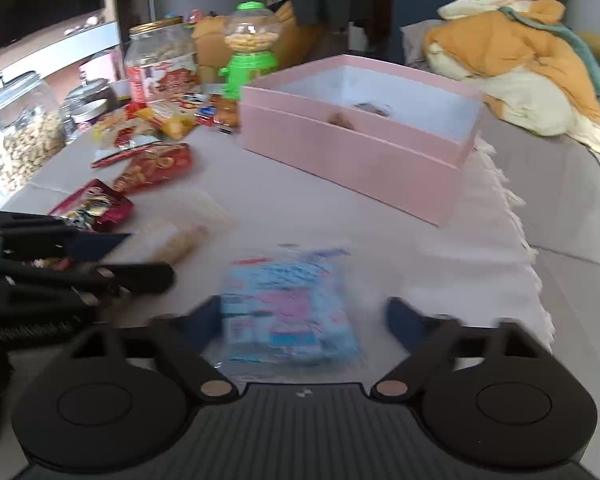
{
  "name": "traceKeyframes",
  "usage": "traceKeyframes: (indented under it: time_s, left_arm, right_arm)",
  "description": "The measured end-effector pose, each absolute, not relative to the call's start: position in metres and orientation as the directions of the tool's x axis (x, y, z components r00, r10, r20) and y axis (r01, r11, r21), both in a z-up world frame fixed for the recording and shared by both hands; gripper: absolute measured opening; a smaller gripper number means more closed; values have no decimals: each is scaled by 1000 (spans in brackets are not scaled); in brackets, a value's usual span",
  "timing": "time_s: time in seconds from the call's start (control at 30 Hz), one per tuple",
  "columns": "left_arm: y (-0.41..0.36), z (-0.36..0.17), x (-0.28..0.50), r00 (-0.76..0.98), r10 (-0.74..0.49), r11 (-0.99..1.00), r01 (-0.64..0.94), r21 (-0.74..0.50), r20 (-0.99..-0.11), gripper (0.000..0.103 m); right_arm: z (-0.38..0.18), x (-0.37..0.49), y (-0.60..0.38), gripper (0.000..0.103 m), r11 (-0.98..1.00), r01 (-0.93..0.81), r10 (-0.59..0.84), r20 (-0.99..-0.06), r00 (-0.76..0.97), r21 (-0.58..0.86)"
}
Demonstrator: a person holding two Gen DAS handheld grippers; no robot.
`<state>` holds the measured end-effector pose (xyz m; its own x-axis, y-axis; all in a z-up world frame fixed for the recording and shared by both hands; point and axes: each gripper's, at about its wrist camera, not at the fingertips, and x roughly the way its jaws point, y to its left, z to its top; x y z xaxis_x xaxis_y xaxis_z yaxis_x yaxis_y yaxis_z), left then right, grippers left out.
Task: Organize snacks
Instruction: 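Drop the grain-bar packet into the pink box with the left tool while the right tool holds Peppa, then lower the Peppa Pig packet into the pink box and open the right tool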
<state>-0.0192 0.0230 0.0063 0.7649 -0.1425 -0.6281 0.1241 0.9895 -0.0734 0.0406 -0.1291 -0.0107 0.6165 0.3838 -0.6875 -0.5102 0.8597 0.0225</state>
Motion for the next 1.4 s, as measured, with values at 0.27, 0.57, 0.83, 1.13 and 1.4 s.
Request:
traceKeyframes:
  time_s: [0.27, 0.57, 0.83, 1.13, 1.4]
  left_arm:
    - [23, 14, -14, 758, -138, 990, 117, -76, -638, 34]
    - [3, 98, 59, 858, -137, 989, 147, -19, -495, 34]
    - [5, 68, 193, 721, -318, 936, 134, -326, -615, 34]
    - [59, 67, 135, 808, -287, 929, 103, -356, -515, 34]
    - [122, 73, 61, 865, -161, 969, 47, -243, -475, 34]
  right_arm:
    - [14, 23, -149, 59, 864, -499, 405, -688, 602, 72]
    - [27, 17, -176, 59, 876, -464, 428, -656, 622, 131]
    - [12, 24, -167, 59, 880, -459, 410, -690, 597, 126]
    - [8, 31, -154, 59, 884, -455, 382, -724, 574, 105]
    - [49, 42, -138, 59, 851, -515, 423, -719, 552, 105]
